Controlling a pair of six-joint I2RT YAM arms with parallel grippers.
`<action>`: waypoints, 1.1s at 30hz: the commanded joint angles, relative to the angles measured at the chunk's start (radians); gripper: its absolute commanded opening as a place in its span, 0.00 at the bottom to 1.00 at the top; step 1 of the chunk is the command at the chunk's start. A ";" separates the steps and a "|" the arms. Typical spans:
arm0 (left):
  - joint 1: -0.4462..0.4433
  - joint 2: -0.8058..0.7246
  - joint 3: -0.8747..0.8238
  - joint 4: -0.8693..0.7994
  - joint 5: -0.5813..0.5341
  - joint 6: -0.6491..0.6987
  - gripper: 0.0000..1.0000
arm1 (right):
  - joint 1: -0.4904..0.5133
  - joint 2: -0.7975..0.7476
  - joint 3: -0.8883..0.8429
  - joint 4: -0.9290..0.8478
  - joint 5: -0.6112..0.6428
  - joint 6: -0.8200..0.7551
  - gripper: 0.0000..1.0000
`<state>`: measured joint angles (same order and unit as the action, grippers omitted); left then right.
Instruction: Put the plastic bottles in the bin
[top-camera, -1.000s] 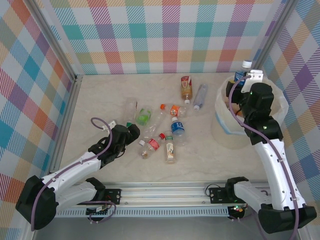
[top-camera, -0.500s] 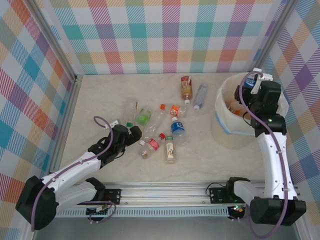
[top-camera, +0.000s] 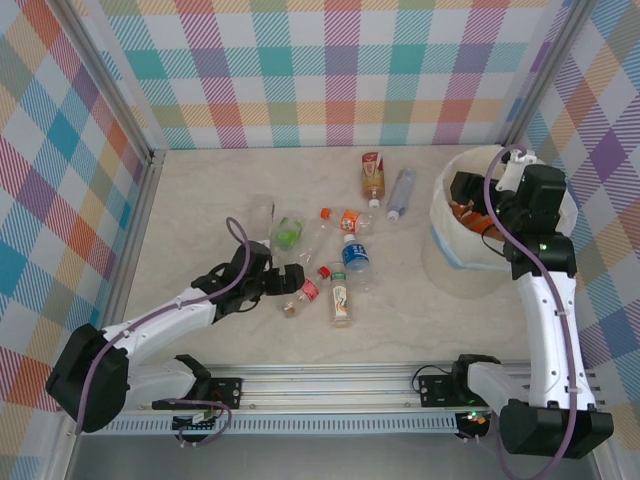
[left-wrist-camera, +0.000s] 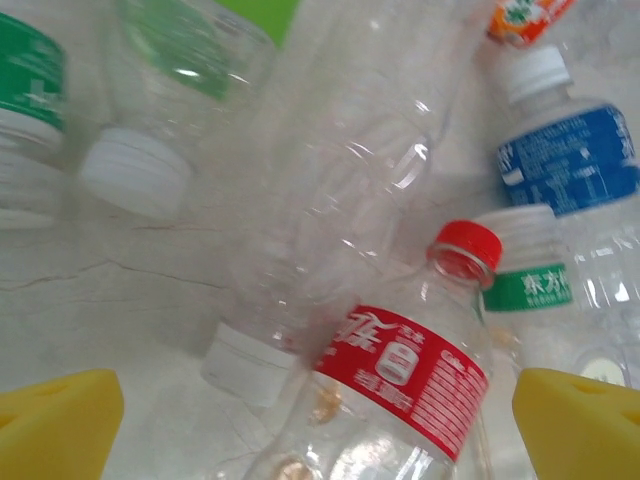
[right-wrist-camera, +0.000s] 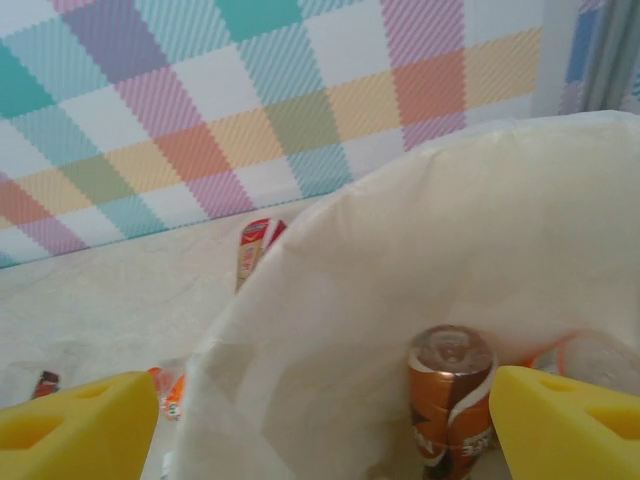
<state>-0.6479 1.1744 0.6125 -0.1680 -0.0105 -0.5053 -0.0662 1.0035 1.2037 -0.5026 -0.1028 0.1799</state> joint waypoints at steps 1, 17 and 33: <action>-0.068 0.019 0.047 -0.050 0.024 0.109 1.00 | -0.003 -0.047 0.001 0.058 -0.209 -0.001 0.87; -0.226 0.092 0.088 -0.202 -0.083 0.229 0.87 | 0.292 -0.018 -0.035 0.176 -0.396 -0.138 1.00; -0.294 0.252 0.130 -0.226 -0.253 0.179 0.75 | 0.427 0.072 -0.048 0.260 -0.288 -0.157 1.00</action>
<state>-0.9291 1.4082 0.7094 -0.3668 -0.1913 -0.2924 0.3508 1.0710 1.1702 -0.3134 -0.3958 0.0319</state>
